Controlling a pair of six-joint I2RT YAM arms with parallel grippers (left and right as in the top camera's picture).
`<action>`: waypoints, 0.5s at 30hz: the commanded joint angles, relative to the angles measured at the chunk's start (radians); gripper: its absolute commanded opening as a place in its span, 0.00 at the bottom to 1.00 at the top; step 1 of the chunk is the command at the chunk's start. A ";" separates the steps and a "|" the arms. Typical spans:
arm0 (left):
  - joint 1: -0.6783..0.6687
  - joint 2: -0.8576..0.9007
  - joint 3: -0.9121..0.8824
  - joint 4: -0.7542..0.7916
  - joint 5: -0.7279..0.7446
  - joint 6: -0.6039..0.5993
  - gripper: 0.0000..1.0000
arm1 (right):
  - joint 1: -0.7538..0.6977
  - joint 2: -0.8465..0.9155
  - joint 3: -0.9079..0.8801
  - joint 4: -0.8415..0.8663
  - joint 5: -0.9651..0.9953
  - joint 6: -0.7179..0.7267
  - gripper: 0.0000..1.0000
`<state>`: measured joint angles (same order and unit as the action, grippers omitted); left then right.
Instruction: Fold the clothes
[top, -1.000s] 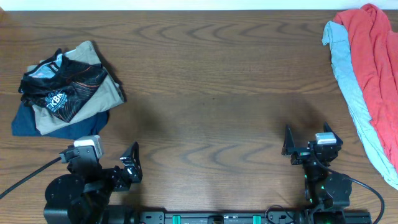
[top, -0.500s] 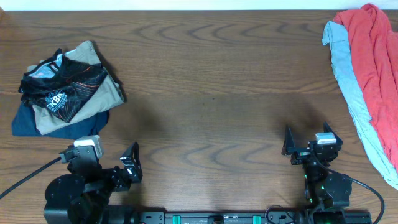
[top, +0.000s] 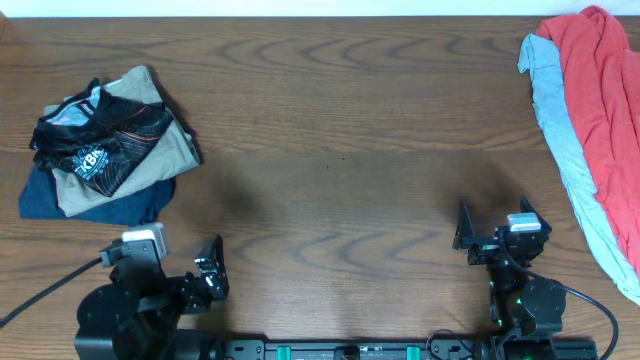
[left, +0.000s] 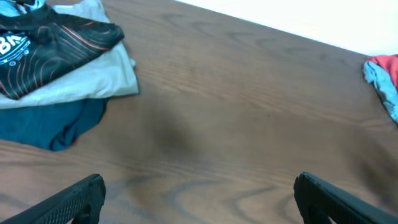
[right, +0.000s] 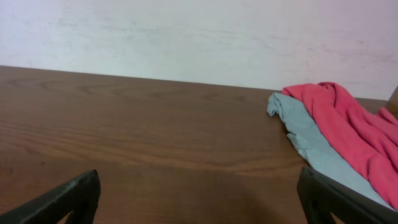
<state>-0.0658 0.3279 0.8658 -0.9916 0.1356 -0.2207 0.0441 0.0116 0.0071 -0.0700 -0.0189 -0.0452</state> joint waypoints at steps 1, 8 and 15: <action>0.002 -0.063 -0.076 0.014 -0.024 0.021 0.98 | -0.010 -0.007 -0.002 -0.003 -0.008 -0.012 0.99; -0.006 -0.250 -0.388 0.259 -0.024 0.021 0.98 | -0.010 -0.007 -0.002 -0.003 -0.008 -0.012 0.99; -0.014 -0.326 -0.645 0.610 -0.024 0.047 0.98 | -0.010 -0.007 -0.002 -0.003 -0.008 -0.012 0.99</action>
<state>-0.0750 0.0154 0.2817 -0.4603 0.1238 -0.2066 0.0437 0.0113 0.0071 -0.0696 -0.0193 -0.0456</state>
